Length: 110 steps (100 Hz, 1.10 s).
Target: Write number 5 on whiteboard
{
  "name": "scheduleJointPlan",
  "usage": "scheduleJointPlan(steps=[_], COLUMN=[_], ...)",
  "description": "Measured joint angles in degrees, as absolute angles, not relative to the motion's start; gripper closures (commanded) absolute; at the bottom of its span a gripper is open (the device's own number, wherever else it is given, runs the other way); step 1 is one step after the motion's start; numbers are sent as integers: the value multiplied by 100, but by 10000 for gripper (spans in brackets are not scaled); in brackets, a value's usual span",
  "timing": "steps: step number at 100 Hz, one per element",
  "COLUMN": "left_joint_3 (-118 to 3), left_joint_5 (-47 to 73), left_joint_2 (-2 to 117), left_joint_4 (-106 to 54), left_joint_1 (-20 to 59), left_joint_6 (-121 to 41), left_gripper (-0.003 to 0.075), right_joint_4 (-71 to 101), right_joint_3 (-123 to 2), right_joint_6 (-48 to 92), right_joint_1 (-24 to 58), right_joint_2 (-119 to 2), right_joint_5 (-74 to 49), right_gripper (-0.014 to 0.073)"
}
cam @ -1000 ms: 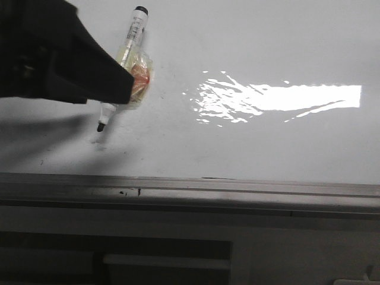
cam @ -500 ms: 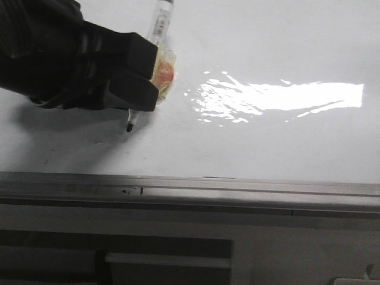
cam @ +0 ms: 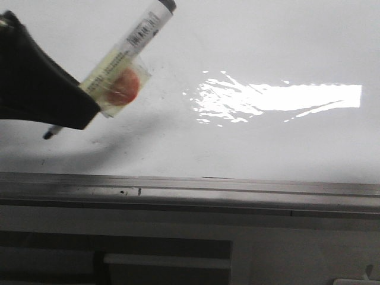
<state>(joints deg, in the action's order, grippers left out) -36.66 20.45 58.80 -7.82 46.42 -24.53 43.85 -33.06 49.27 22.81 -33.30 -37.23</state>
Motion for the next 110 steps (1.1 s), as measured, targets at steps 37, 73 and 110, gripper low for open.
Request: scheduleJointPlan(steps=[37, 73, 110], left_joint_3=[-3652, -3652, -3652], left_joint_5=[2769, 2792, 2781], left_joint_2=[4999, 4999, 4999], left_joint_4=[-2186, -2255, -2255], left_joint_1=[5163, 5483, 5497], left_joint_6=[-5002, -5087, -5107], left_gripper=[740, 740, 740], right_joint_4=[5522, 5680, 5752], right_joint_3=[-3827, -4541, -4814], right_joint_6=[6765, 7036, 7048], right_joint_1=[3145, 3823, 4470], right_joint_2=[-4690, -5803, -6607], right_joint_5=[-3666, -3661, -3448], right_gripper=[123, 123, 138])
